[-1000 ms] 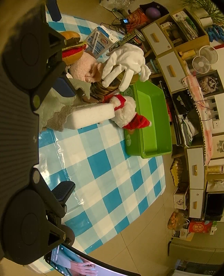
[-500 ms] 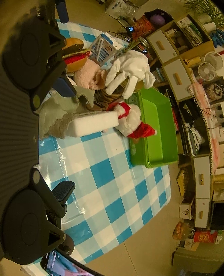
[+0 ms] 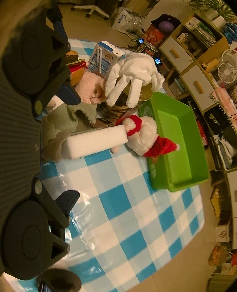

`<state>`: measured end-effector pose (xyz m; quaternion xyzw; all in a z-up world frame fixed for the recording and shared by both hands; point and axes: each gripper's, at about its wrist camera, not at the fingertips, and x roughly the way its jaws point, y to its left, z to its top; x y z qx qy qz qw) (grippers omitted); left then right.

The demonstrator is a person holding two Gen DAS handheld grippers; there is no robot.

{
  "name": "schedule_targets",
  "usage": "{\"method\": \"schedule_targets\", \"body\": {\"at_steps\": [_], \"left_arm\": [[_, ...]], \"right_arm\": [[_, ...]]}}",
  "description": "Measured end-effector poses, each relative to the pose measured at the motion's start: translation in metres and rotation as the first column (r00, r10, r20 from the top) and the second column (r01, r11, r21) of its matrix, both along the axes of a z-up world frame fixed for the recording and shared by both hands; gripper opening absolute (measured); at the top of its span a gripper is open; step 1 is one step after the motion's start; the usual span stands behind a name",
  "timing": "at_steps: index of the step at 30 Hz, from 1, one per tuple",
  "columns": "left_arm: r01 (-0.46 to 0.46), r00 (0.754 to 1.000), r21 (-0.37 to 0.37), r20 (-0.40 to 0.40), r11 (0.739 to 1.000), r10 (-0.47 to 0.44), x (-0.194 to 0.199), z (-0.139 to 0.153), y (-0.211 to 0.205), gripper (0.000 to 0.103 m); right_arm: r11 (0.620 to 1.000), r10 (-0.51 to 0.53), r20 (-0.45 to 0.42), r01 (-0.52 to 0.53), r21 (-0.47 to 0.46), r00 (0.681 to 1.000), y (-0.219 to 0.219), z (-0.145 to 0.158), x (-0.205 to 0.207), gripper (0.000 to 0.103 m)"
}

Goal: Organize soft objects
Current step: 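Close left gripper on the burger plush while right gripper closes on the foam block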

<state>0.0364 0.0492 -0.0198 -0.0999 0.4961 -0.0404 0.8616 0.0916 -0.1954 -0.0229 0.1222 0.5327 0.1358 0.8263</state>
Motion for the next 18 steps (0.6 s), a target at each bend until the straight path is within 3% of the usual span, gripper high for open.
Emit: {"method": "schedule_targets", "body": {"at_steps": [3, 5, 7, 13, 18], "left_arm": [[-0.011, 0.999, -0.072, -0.039, 0.997, 0.008, 0.003, -0.009, 0.009, 0.084], [-0.028, 0.999, -0.110, -0.047, 0.994, 0.023, 0.004, -0.012, 0.012, 0.079], [-0.035, 0.999, -0.131, -0.044, 0.991, 0.030, 0.006, -0.013, 0.013, 0.077], [-0.036, 0.999, -0.107, -0.005, 0.994, 0.035, 0.004, -0.009, 0.008, 0.070], [-0.031, 0.999, -0.086, 0.031, 0.996, 0.033, 0.000, -0.004, 0.006, 0.058]], "right_arm": [[0.997, -0.024, -0.058, 0.029, 0.070, 0.998, -0.004, -0.012, 0.007, 0.043], [0.993, -0.042, -0.076, 0.051, 0.109, 0.996, -0.007, -0.016, 0.012, 0.041], [0.990, -0.062, -0.085, 0.072, 0.125, 0.994, -0.008, -0.019, 0.016, 0.031], [0.984, -0.092, -0.097, 0.106, 0.147, 0.991, -0.006, -0.026, 0.023, 0.015], [0.987, -0.093, -0.090, 0.104, 0.125, 0.992, -0.004, -0.028, 0.022, 0.004]]}}
